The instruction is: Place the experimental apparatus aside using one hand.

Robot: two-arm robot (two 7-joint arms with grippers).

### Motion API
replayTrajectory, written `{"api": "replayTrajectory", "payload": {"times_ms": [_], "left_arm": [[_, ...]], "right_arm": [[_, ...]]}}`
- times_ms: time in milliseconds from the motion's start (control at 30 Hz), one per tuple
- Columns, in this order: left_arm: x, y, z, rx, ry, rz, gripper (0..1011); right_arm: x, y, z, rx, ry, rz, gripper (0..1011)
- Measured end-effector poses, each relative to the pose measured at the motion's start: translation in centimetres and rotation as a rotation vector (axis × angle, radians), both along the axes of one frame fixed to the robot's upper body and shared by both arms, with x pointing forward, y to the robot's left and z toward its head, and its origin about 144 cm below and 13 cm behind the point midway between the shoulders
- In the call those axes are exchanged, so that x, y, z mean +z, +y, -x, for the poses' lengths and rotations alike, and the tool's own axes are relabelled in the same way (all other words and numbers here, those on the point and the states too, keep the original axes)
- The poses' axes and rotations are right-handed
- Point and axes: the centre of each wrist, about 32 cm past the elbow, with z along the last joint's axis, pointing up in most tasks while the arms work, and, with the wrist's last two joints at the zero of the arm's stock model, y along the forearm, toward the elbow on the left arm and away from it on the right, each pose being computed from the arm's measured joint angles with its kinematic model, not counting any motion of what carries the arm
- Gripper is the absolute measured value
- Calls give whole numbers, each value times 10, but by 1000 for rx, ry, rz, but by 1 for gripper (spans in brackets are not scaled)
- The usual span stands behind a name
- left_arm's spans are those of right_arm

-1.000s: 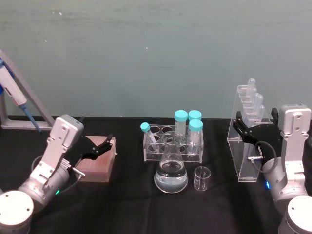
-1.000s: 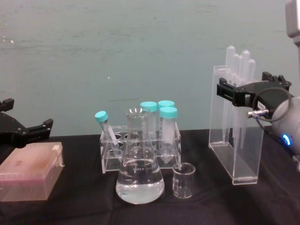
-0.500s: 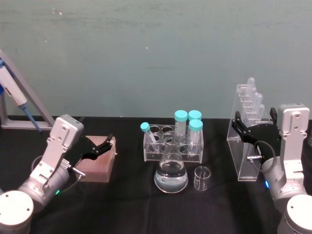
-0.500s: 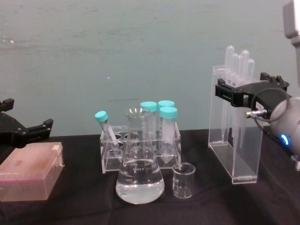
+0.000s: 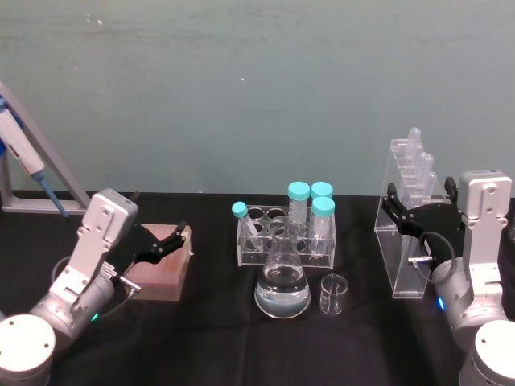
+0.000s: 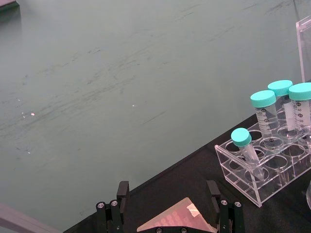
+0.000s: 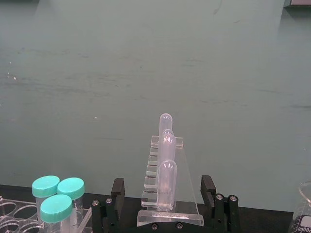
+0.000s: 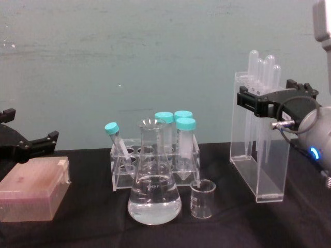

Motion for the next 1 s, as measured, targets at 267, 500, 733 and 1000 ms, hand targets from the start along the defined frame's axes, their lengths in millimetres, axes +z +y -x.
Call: {"api": "replayTrajectory", "payload": {"times_ms": [267,500,733,1000], "left_arm": [[0,0,0,0,0,0,1000],[0,0,0,0,0,0,1000],[0,0,0,0,0,0,1000],[0,0,0,0,0,0,1000]], "right_arm": [[0,-2,0,3,-1,-1,1000],[1,-3,0,9,-3,1,1000],[1,-4,1,13,-3,0,1000],[0,-4,1,14,-1,0,1000]]}}
